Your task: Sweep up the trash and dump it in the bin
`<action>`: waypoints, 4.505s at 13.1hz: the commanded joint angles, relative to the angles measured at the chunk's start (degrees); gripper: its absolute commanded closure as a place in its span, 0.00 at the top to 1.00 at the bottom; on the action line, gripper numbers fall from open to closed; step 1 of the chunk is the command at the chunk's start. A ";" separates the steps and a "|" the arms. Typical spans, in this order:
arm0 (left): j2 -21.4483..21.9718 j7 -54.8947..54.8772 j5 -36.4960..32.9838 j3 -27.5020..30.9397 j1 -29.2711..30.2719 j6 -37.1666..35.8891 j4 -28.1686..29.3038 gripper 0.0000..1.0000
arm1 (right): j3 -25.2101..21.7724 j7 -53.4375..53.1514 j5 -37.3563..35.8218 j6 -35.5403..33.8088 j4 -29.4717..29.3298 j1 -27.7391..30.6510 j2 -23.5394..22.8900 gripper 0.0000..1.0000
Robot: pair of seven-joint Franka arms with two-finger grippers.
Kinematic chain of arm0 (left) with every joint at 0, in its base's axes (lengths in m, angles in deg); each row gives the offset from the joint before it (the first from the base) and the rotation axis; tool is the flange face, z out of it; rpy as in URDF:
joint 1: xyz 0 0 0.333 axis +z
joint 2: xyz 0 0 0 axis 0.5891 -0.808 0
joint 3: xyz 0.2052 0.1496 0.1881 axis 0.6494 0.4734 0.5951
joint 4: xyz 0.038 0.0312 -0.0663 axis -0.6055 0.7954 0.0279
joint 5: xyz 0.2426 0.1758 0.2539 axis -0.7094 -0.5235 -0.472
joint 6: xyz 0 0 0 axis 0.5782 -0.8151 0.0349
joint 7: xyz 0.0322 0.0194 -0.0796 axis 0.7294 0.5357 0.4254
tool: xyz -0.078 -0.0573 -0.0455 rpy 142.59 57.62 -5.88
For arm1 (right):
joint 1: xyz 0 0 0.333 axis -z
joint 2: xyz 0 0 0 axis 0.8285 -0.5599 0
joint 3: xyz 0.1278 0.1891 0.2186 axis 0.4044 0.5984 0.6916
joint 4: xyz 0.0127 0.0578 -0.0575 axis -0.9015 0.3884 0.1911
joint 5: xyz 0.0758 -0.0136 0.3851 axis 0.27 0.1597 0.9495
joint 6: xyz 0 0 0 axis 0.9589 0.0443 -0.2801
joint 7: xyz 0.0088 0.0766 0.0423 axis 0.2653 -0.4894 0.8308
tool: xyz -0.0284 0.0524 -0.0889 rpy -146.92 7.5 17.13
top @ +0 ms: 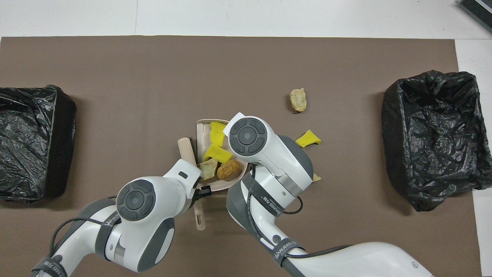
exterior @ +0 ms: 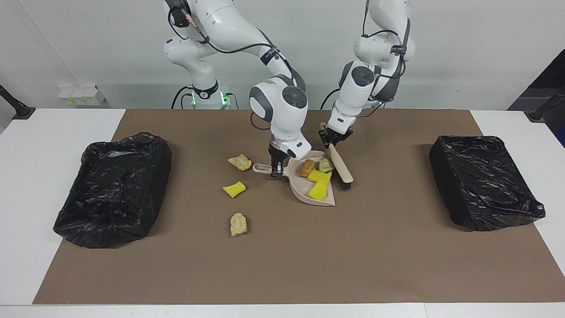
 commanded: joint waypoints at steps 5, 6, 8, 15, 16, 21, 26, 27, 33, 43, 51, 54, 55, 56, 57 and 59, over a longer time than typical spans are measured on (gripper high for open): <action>-2.19 -2.35 0.34 -0.38 0.42 -1.17 -3.55 0.00 | 0.16 -0.70 1.02 1.23 0.58 1.16 0.48 0.00; -1.66 -1.73 -0.09 -0.20 0.85 -3.01 -4.42 0.00 | 0.24 -0.09 1.02 1.05 0.67 1.69 0.92 0.00; -1.30 -1.12 -2.19 0.41 3.13 -9.67 -8.71 0.00 | 0.33 1.67 1.19 0.53 0.85 3.18 2.32 0.00; 6.34 7.30 -8.01 1.48 0.43 -24.14 -10.77 0.00 | 0.42 16.68 9.00 -4.21 0.06 12.13 7.16 0.00; 6.08 9.93 -7.83 -0.88 0.07 -22.73 -10.50 0.00 | 0.33 19.75 11.10 -5.70 -0.73 14.24 7.69 0.00; 3.88 16.80 -7.13 -14.25 0.68 -14.81 -7.59 0.00 | 0.07 31.01 11.65 -14.76 -6.00 23.82 8.22 0.00; 1.69 22.41 -7.04 -14.35 0.77 -9.46 -4.87 0.00 | -0.20 38.75 10.51 -16.88 -6.88 34.81 8.93 0.00; 0.29 25.40 -7.04 -14.35 -0.01 -7.88 -4.87 0.00 | -0.20 41.29 10.34 -16.62 -6.89 37.00 8.75 0.00; -0.16 19.20 -7.13 -14.53 -0.46 -6.19 -2.58 0.00 | -0.28 49.48 4.28 -15.47 -10.66 47.12 8.66 0.00; -1.30 15.68 -7.39 -13.83 2.07 -4.25 -3.72 1.00 | -0.28 52.16 -23.19 -8.97 -9.53 56.63 11.03 0.00; 3.60 -0.11 -8.53 3.12 5.87 -13.82 -10.93 1.00 | 0.51 37.97 -45.98 -8.62 2.95 51.97 19.46 0.00; 5.98 -7.94 -8.62 7.96 6.39 -18.22 -11.81 1.00 | 0.42 38.15 -47.32 -8.62 2.96 51.09 21.66 0.00; 6.43 -10.67 -8.71 10.06 6.48 -19.54 -12.59 1.00 | 0.51 38.24 -47.32 -8.62 2.96 51.09 22.28 0.00; 6.34 -12.95 -8.80 11.65 6.74 -21.90 -14.69 1.00 | 0.51 38.24 -47.24 -8.53 2.87 50.91 22.81 0.00; 6.00 -15.15 -8.80 12.36 7.88 -24.88 -17.32 1.00 | 0.59 38.24 -46.89 -9.14 2.87 49.78 23.07 0.00; 5.64 -20.07 -8.80 12.72 11.04 -29.28 -21.99 1.00 | 0.68 37.80 -45.92 -11.06 3.04 47.41 23.51 0.00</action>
